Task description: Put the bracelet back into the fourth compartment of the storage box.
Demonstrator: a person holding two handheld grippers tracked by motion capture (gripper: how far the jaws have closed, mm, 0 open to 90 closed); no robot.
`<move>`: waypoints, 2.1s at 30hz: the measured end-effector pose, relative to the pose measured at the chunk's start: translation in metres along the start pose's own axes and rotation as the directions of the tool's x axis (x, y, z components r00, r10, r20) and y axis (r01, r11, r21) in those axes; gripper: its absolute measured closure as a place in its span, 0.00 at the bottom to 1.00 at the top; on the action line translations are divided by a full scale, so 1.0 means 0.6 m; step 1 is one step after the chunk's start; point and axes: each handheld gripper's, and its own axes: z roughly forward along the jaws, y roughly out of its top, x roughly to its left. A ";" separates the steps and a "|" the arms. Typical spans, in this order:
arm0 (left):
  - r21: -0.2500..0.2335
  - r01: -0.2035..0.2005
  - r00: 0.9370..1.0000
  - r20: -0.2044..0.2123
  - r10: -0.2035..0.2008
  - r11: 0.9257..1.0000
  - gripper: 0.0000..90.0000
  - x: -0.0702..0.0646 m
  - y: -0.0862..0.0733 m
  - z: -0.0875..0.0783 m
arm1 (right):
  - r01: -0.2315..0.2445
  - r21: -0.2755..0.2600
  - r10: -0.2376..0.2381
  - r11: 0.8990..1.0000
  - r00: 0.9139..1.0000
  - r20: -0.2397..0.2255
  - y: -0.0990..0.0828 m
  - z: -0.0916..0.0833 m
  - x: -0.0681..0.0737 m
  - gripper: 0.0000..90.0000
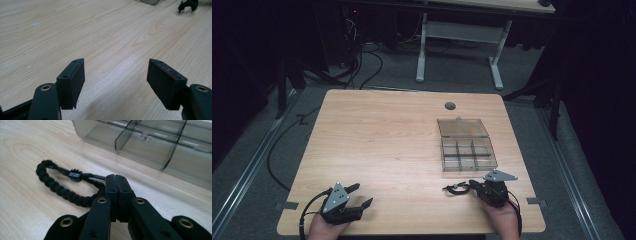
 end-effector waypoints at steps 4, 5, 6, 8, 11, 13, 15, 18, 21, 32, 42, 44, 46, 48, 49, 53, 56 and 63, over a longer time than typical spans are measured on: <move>0.000 0.000 1.000 0.002 0.000 1.000 0.35 0.000 0.000 0.000 | 0.014 0.008 -0.014 1.000 1.000 -0.001 -0.004 -0.003 0.009 0.99; -0.001 0.000 1.000 0.003 0.000 1.000 0.35 0.000 0.000 0.000 | 0.011 0.011 -0.011 1.000 1.000 0.000 -0.005 -0.004 0.010 0.99; -0.001 0.000 1.000 0.003 0.000 1.000 0.35 0.000 0.000 0.000 | 0.015 0.012 -0.015 1.000 1.000 -0.003 -0.008 -0.005 0.012 0.99; 0.000 -0.001 1.000 0.001 0.001 1.000 0.35 0.000 0.000 0.000 | 0.019 0.018 -0.019 1.000 1.000 -0.008 -0.014 -0.008 0.018 0.99; 0.001 -0.002 1.000 0.001 0.002 1.000 0.35 0.000 0.000 0.000 | 0.029 0.019 -0.029 0.999 0.999 -0.014 -0.019 -0.013 0.025 0.99; 0.003 -0.002 1.000 0.000 0.002 1.000 0.35 0.000 0.000 0.001 | 0.037 0.019 -0.037 0.999 0.999 -0.018 -0.021 -0.015 0.030 0.99; 0.003 -0.002 1.000 0.000 0.002 1.000 0.35 0.000 0.000 0.001 | 0.039 0.020 -0.039 0.999 0.999 -0.019 -0.022 -0.016 0.032 0.99; 0.003 -0.002 1.000 0.000 0.002 1.000 0.35 0.000 0.000 0.001 | 0.051 0.020 -0.050 0.999 0.998 -0.026 -0.024 -0.018 0.039 0.99; 0.005 -0.004 1.000 -0.002 0.004 1.000 0.35 0.000 0.000 0.000 | 0.063 0.025 -0.062 0.998 0.997 -0.037 -0.024 -0.017 0.047 0.99; 0.009 -0.010 1.000 -0.003 0.010 1.000 0.35 -0.002 0.001 0.001 | 0.006 0.012 -0.006 1.000 1.000 -0.014 -0.022 -0.018 0.030 0.94; 0.000 -0.017 1.000 0.007 0.017 1.000 0.35 -0.002 0.000 -0.001 | 0.015 0.092 -0.019 0.996 0.999 0.033 0.003 -0.013 0.026 0.84; -0.002 -0.016 1.000 0.007 0.016 1.000 0.35 -0.002 -0.001 -0.001 | 0.020 0.129 -0.024 0.991 0.999 0.026 0.013 -0.011 0.024 0.82; -0.003 -0.018 1.000 0.010 0.018 1.000 0.35 -0.002 -0.001 -0.001 | 0.031 0.165 -0.037 0.986 0.999 0.034 0.023 -0.010 0.023 0.81; -0.003 -0.019 1.000 0.013 0.019 1.000 0.35 -0.002 -0.001 -0.001 | 0.028 0.190 -0.038 0.981 0.998 0.049 0.034 -0.012 0.019 0.80; -0.002 -0.019 1.000 0.015 0.019 1.000 0.35 -0.002 -0.001 -0.001 | 0.028 0.204 -0.039 0.978 0.998 0.049 0.037 -0.013 0.016 0.80; -0.008 -0.020 1.000 0.019 0.020 1.000 0.36 -0.002 -0.001 -0.002 | -0.006 0.263 0.000 0.965 1.000 0.025 0.049 -0.011 0.003 0.78; -0.014 -0.013 1.000 0.018 0.013 1.000 0.36 -0.001 -0.002 -0.003 | -0.017 0.306 0.011 0.952 1.000 0.022 0.053 -0.006 0.000 0.77; -0.010 -0.021 1.000 0.011 0.021 1.000 0.36 -0.003 -0.001 -0.003 | 0.011 0.390 -0.004 0.921 1.000 -0.019 0.071 -0.001 0.001 0.68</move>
